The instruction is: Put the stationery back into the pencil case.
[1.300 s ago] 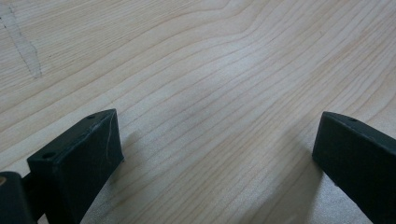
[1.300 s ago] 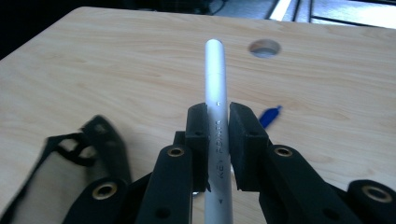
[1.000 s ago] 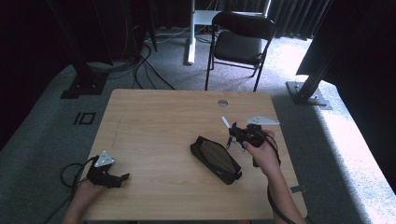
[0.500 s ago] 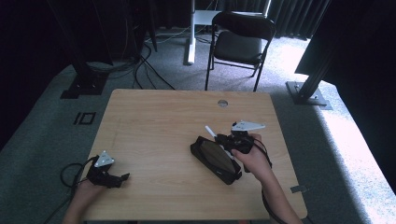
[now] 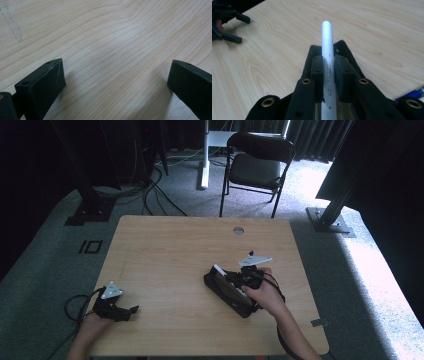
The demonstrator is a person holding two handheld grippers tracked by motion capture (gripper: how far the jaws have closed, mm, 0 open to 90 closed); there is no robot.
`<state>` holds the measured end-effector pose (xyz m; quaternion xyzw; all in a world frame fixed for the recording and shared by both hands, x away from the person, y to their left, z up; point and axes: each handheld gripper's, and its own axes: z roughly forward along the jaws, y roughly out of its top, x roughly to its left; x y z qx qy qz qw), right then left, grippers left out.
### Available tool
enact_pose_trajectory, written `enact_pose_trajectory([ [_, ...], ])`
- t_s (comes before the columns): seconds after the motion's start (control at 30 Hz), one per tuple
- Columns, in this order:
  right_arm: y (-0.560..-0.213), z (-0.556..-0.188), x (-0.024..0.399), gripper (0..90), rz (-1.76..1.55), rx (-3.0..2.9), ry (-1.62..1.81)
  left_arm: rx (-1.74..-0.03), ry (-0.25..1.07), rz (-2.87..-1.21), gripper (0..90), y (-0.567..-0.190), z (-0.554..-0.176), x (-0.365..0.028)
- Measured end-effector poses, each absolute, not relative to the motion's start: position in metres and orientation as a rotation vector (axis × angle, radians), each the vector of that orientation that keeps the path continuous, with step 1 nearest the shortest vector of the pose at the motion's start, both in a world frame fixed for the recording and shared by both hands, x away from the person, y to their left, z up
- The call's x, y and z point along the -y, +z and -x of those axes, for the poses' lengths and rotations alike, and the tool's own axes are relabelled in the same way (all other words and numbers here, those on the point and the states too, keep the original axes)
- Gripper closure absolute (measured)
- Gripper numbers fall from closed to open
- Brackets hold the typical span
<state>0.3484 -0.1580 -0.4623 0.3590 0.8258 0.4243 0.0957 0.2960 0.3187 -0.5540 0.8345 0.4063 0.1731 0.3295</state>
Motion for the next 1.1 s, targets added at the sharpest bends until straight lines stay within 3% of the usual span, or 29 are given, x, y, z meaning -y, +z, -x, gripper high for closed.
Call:
enact_pose_trajectory([
  [0.9, -0.499, -0.361, 0.127, 78.4, -1.054, -2.618, 0.908, -1.063, 0.453, -2.183, 1.6, -0.554, -0.296, -0.319],
  [1.1, -0.5, -0.363, 0.129, 74.2, -1.072, -2.624, 0.934, -1.063, 0.453, -2.183, 1.6, -0.554, -0.296, -0.319],
])
